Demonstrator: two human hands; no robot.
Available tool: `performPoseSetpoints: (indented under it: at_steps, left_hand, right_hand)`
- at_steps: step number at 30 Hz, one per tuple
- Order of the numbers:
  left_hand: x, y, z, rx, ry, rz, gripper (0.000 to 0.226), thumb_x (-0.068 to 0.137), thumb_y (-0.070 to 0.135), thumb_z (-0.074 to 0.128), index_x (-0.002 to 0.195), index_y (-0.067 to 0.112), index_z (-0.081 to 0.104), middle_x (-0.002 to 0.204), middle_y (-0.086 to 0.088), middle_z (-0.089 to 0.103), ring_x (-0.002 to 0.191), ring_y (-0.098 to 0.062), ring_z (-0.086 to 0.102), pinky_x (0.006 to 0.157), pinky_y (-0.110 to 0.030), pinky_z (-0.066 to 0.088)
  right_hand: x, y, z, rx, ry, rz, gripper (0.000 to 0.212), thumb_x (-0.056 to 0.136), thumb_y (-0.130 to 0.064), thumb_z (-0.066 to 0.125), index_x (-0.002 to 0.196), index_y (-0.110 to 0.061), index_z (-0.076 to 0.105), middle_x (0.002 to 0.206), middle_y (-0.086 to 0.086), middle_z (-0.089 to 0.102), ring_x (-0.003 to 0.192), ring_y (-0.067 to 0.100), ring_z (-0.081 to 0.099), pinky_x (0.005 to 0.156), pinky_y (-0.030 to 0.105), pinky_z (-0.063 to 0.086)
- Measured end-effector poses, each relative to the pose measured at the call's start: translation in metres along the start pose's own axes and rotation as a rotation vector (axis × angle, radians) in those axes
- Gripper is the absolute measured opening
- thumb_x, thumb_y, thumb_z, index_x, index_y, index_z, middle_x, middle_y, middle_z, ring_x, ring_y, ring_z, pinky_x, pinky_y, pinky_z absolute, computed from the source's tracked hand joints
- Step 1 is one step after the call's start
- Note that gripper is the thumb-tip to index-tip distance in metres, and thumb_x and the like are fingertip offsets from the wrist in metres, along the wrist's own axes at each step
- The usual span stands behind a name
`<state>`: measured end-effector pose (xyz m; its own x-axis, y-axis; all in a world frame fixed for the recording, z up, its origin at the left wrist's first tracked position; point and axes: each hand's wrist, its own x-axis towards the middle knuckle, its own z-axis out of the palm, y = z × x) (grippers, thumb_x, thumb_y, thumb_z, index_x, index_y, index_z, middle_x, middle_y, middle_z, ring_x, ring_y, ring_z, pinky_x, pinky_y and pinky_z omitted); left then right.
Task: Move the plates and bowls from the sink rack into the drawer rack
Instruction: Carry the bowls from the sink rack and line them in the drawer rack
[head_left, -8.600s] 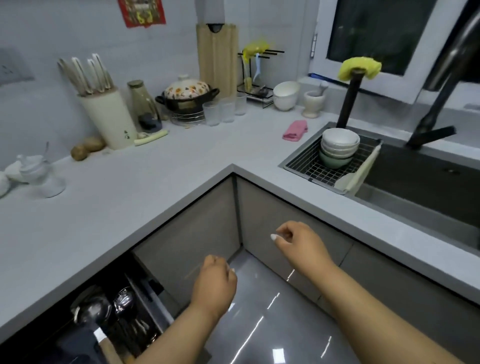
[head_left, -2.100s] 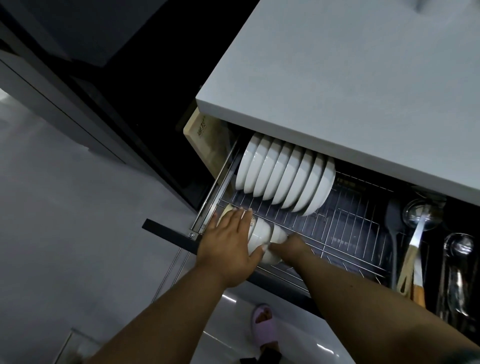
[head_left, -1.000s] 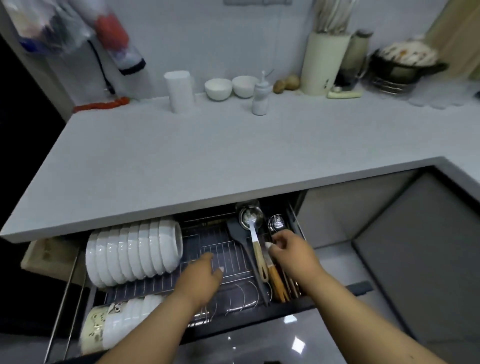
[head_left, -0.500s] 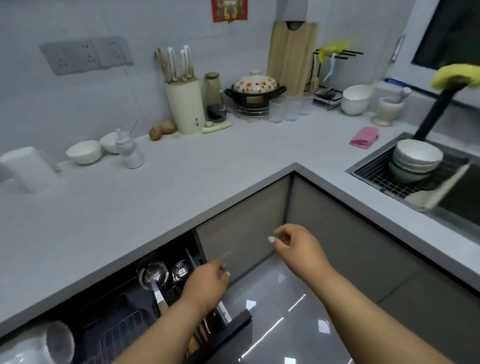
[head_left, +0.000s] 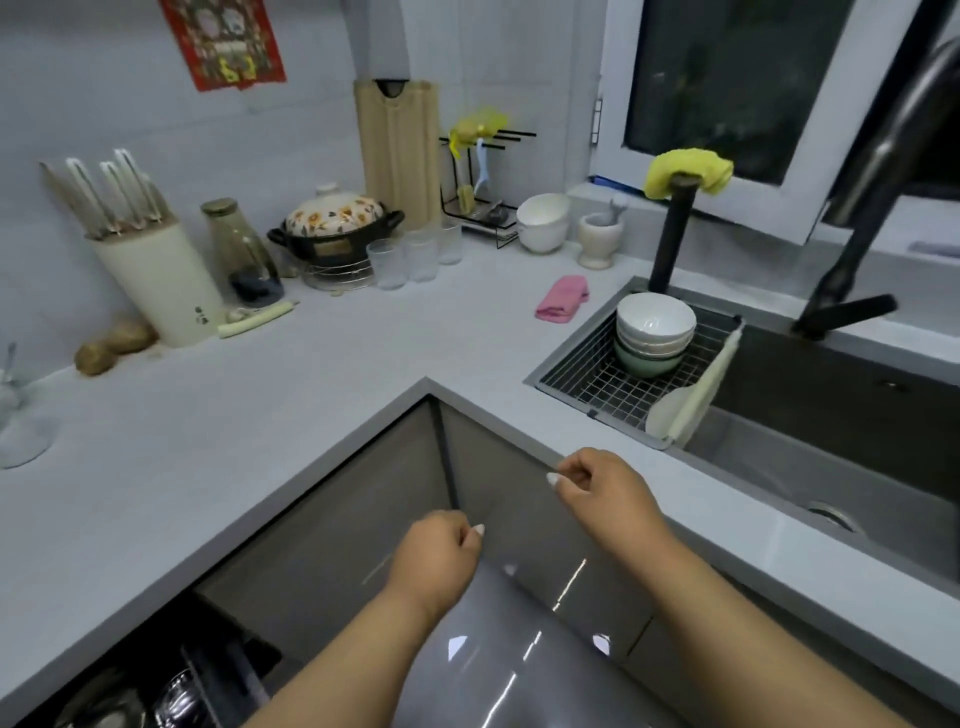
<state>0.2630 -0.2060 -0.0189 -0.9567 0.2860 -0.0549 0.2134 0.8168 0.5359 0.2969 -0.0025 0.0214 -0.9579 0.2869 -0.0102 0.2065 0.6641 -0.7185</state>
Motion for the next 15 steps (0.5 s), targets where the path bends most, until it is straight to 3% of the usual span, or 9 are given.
performPoseSetpoints:
  at_steps: [2, 5, 7, 9, 11, 15]
  left_hand:
    - [0.016, 0.01, 0.008, -0.007, 0.023, 0.053, 0.031, 0.094, 0.03, 0.051, 0.067, 0.014, 0.054, 0.079, -0.004, 0.056, 0.084, -0.022, 0.052, 0.065, -0.028, 0.03]
    - [0.038, 0.021, 0.017, -0.011, 0.087, 0.13, 0.023, 0.094, 0.03, 0.051, 0.102, 0.013, 0.065, 0.108, -0.004, 0.06, 0.109, -0.021, 0.049, 0.085, -0.024, 0.037]
    - [0.055, 0.028, 0.022, 0.016, 0.087, 0.164, 0.039, 0.095, 0.034, 0.048, 0.128, 0.014, 0.054, 0.136, -0.004, 0.05, 0.13, -0.021, 0.037, 0.106, -0.026, 0.028]
    - [0.076, 0.037, 0.027, 0.044, 0.071, 0.189, 0.052, 0.096, 0.039, 0.044, 0.143, 0.016, 0.038, 0.153, -0.004, 0.031, 0.143, -0.019, 0.02, 0.118, -0.03, 0.013]
    - [0.1, 0.048, 0.032, 0.074, 0.048, 0.212, 0.06, 0.097, 0.044, 0.039, 0.149, 0.018, 0.025, 0.159, -0.003, 0.016, 0.147, -0.017, 0.006, 0.12, -0.033, 0.002]
    - [0.154, 0.068, 0.045, 0.178, -0.013, 0.275, 0.066, 0.097, 0.05, 0.029, 0.152, 0.02, 0.009, 0.161, -0.004, -0.003, 0.147, -0.017, -0.011, 0.119, -0.039, -0.007]
  right_hand:
    - [0.008, 0.012, -0.007, 0.004, 0.015, 0.022, 0.014, 0.088, -0.037, 0.061, 0.093, -0.024, 0.063, 0.093, -0.007, 0.06, 0.083, 0.006, 0.056, 0.065, 0.013, 0.037]
    - [0.02, 0.026, -0.014, 0.004, 0.022, 0.06, 0.016, 0.088, -0.036, 0.062, 0.096, -0.022, 0.063, 0.092, -0.006, 0.06, 0.08, 0.006, 0.055, 0.062, 0.008, 0.035]
    - [0.028, 0.033, -0.019, 0.007, 0.037, 0.09, 0.02, 0.087, -0.038, 0.061, 0.101, -0.023, 0.063, 0.092, -0.006, 0.061, 0.08, 0.007, 0.056, 0.062, 0.012, 0.037]
    - [0.038, 0.04, -0.028, 0.009, 0.057, 0.13, 0.024, 0.088, -0.039, 0.06, 0.107, -0.025, 0.06, 0.091, -0.006, 0.062, 0.081, 0.009, 0.058, 0.063, 0.019, 0.039]
    - [0.05, 0.046, -0.038, 0.011, 0.08, 0.175, 0.028, 0.088, -0.04, 0.059, 0.113, -0.027, 0.056, 0.09, -0.007, 0.061, 0.083, 0.01, 0.058, 0.063, 0.022, 0.04]
    - [0.083, 0.061, -0.055, 0.053, 0.146, 0.255, 0.035, 0.089, -0.035, 0.059, 0.121, -0.025, 0.051, 0.086, -0.007, 0.059, 0.08, 0.009, 0.058, 0.067, 0.027, 0.047]
